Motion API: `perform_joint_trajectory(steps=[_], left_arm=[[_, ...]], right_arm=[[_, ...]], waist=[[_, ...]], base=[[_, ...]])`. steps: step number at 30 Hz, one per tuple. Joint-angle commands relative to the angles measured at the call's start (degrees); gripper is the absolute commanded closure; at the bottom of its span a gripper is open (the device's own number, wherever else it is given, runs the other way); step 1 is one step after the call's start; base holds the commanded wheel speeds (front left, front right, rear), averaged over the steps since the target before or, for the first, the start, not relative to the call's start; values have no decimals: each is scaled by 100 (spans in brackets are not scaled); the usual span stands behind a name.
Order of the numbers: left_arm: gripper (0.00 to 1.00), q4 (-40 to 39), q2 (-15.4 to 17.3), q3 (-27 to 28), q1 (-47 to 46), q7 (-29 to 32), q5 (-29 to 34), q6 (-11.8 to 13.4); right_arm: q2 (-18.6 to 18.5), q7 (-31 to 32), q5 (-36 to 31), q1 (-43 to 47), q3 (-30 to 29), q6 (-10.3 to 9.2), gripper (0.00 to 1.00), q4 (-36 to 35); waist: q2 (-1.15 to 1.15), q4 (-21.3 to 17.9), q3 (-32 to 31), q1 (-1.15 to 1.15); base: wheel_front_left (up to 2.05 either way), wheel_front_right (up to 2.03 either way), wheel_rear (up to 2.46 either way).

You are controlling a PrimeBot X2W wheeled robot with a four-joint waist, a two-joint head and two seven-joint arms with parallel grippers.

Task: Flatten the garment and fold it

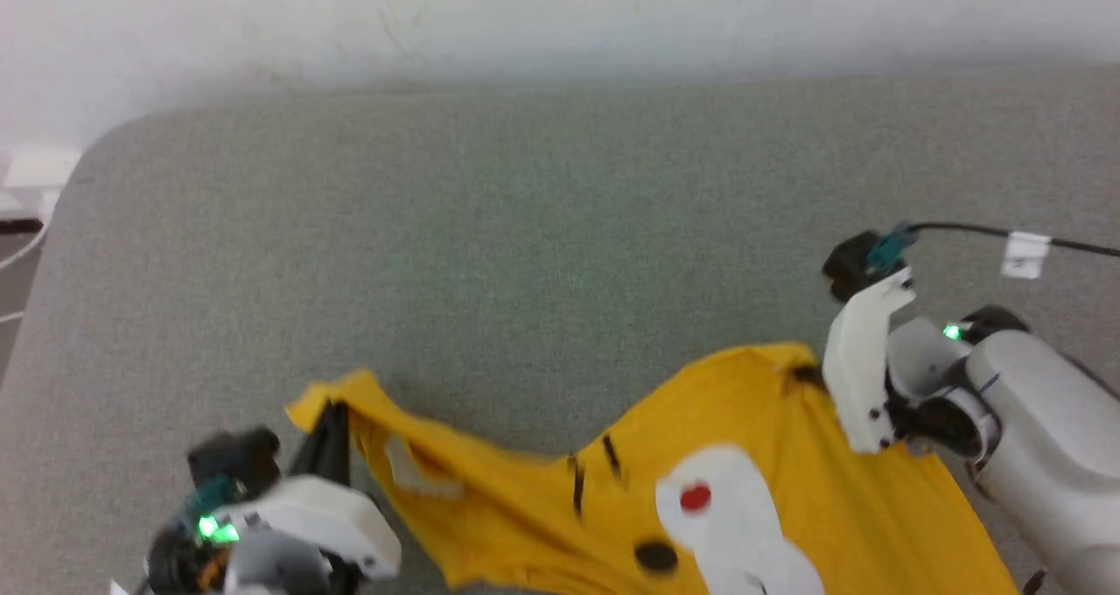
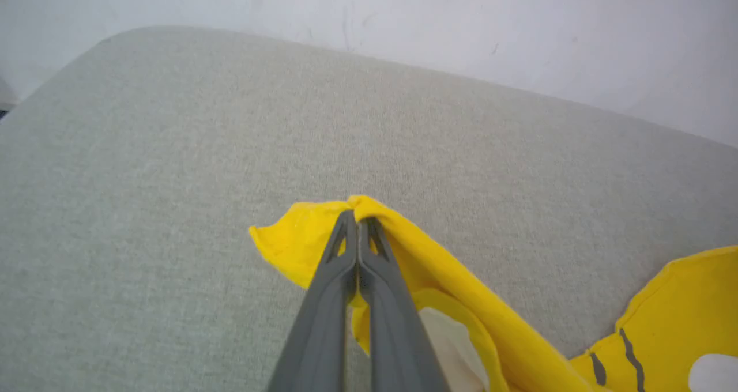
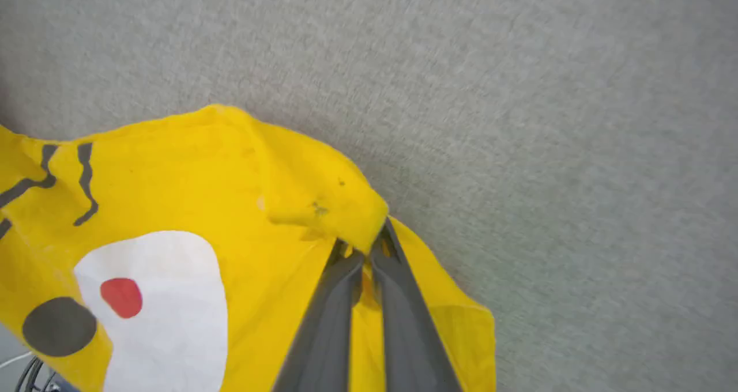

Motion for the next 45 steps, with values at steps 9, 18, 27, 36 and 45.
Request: perform_joint_trajectory(steps=[9,18,27,36,45], left_arm=[[100,526,655,248,-2424,227,135,-499],[100,2080,927,204,-5292,154,564,-669],[100,3347,1104,75,-7630,-465,964,-894],[100,4355,989,-42,-8613,-955,1028,-1020],[100,5387,697,-70,-8475,-1300,763,-1281]], right_arm=[[40,-955,-729,-1112,-1065,-4,100,624],[385,-1872,-1180,-2749,-1724,-4,100,1091],[175,-3136,-1627,-4247,-1664,-4,100,1186],[274,-4073,-1620,-4897,-1244,-4,100,1813],[517,-4453,-1101,-4826,-448,-4,100,2545]], waist=[[-1,-337,-343,-1],[-1,-577,320,-1],[-1,-591,1240,-1],[-1,-497,2056,-1],[-1,-441,2336,-1]], base=[[0,0,0],[0,0,0],[0,0,0],[0,0,0],[0,0,0]])
